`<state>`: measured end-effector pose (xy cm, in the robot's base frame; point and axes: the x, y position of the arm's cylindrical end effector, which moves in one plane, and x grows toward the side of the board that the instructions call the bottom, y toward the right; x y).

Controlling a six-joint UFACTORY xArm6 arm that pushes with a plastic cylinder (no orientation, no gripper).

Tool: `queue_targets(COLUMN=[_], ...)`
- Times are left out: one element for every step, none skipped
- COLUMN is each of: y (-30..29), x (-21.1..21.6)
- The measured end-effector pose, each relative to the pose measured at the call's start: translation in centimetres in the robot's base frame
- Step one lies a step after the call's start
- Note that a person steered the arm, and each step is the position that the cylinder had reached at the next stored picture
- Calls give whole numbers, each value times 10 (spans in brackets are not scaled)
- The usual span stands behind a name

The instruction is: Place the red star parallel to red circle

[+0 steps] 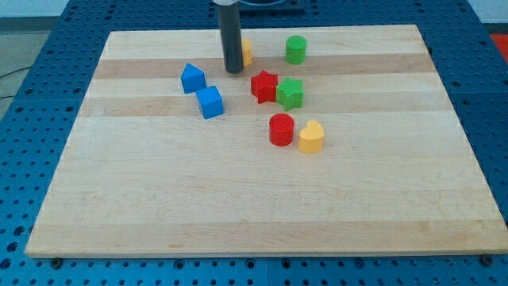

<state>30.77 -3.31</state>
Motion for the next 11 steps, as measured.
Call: queue_targets(y=[55,66,25,25,3,-2,6,5,-24,-37,-43], x=[4,22,44,62,86,105,126,109,116,111,107])
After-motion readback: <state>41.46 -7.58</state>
